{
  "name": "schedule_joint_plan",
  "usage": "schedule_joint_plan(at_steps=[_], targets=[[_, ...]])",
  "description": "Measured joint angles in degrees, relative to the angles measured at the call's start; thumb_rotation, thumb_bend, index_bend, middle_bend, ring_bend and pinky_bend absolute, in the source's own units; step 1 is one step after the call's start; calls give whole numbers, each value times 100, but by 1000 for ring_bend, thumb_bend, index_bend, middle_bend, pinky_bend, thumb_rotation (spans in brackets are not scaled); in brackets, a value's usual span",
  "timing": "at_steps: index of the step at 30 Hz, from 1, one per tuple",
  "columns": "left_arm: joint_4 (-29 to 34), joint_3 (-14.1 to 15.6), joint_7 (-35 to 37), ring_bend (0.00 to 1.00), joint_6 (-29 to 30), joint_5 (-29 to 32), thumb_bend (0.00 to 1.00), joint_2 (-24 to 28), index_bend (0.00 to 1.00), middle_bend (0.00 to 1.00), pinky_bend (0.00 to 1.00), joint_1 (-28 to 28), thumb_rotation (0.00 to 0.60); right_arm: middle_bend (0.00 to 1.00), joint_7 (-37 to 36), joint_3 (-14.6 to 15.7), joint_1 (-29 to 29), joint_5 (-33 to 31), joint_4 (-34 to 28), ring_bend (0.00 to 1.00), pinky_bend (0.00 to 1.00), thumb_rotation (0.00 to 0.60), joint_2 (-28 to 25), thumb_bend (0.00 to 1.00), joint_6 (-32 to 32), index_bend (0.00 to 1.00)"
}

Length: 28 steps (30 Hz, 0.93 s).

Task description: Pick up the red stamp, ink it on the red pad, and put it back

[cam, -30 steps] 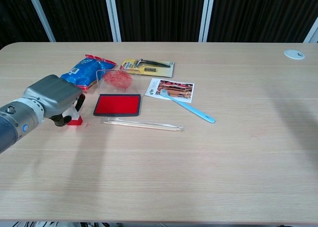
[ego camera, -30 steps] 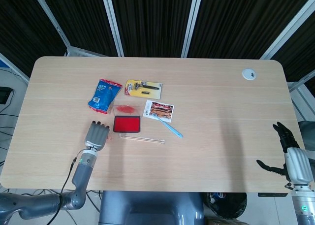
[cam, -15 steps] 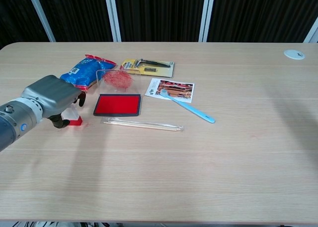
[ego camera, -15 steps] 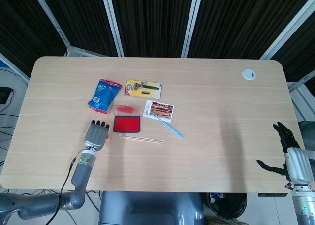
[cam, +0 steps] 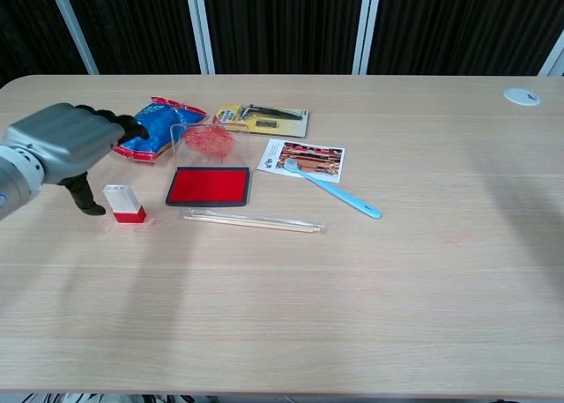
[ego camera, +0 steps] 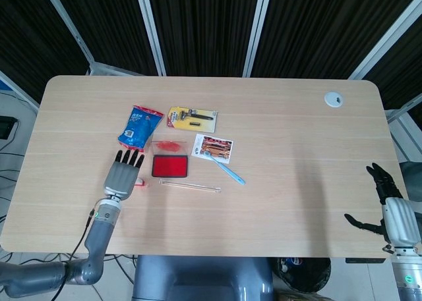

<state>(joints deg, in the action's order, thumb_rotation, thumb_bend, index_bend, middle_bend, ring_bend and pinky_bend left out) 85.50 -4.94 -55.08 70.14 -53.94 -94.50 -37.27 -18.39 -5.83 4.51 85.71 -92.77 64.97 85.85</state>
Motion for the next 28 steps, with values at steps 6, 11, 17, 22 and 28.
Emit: schedule_joint_plan(at_steps=[6, 11, 17, 22, 28], targets=[[795, 116, 877, 21, 624, -823, 0, 784, 56, 9, 66, 415, 600, 0, 121, 13, -2, 20, 21, 0, 185, 600, 13, 142, 13, 0], [1099, 397, 1706, 0, 1244, -1628, 0, 1455, 0, 0, 2, 905, 600, 0, 248, 22, -5, 48, 49, 0, 185, 600, 39, 141, 42, 0], [1035, 778, 2667, 0, 1893, -2353, 0, 1820, 0, 0, 0, 1516, 600, 0, 436, 17, -16, 53, 71, 0, 185, 600, 93, 141, 97, 0], [892, 960, 3337, 0, 2168, -2614, 0, 2006, 0, 0, 0, 1909, 600, 0, 579, 10, -20, 52, 76, 0, 185, 600, 142, 141, 130, 0], [635, 983, 3864, 0, 2243, -2703, 0, 2086, 0, 0, 0, 2183, 600, 0, 683, -13, -19, 20, 56, 0, 185, 600, 190, 141, 149, 0]])
